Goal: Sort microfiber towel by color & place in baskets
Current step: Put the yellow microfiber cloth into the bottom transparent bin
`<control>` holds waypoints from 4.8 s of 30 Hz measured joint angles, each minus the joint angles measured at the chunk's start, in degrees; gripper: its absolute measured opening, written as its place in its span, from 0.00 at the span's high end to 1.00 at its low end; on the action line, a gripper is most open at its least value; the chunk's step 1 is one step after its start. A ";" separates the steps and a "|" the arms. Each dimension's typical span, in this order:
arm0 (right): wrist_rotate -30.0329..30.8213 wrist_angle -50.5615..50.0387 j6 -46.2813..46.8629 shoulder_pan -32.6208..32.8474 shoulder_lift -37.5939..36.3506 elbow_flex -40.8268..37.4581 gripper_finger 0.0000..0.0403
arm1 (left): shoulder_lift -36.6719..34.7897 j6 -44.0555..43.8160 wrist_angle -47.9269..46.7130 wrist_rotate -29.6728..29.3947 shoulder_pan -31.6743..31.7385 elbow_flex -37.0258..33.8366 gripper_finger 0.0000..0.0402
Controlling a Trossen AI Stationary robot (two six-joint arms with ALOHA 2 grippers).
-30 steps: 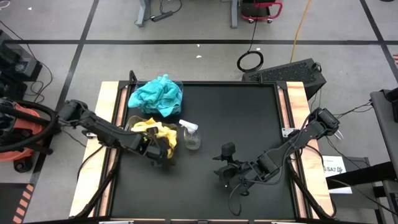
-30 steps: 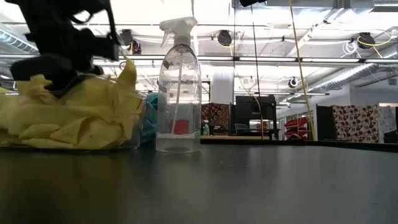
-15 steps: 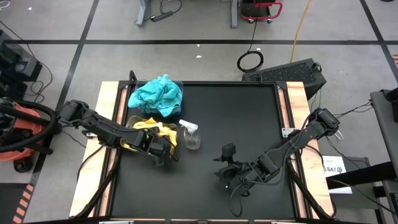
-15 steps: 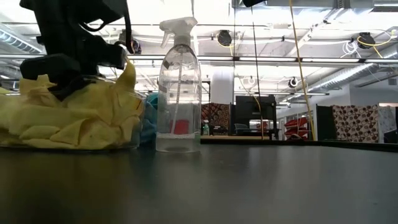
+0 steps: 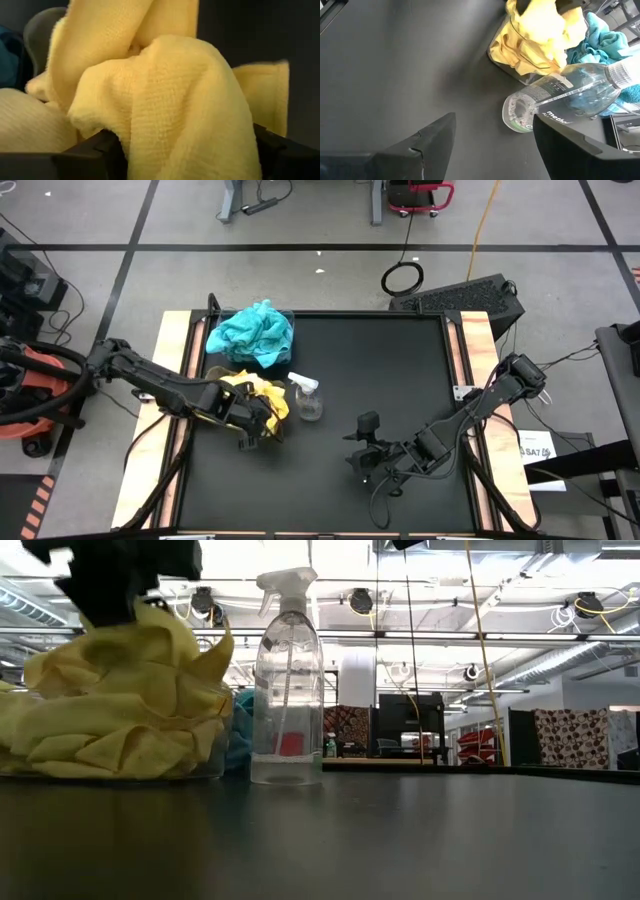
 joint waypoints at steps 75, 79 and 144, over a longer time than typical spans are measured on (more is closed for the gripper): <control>-7.57 62.65 -27.51 -16.86 23.19 -0.01 0.58 | -14.74 0.25 10.89 -13.66 -10.23 -6.87 0.32; -9.11 64.42 -28.37 -17.48 23.19 0.04 0.52 | -14.74 0.62 10.91 -13.65 -10.23 -6.87 0.32; -15.93 59.28 -18.02 -21.90 24.33 1.40 0.99 | -8.14 4.98 8.93 -15.24 -9.04 -3.18 0.88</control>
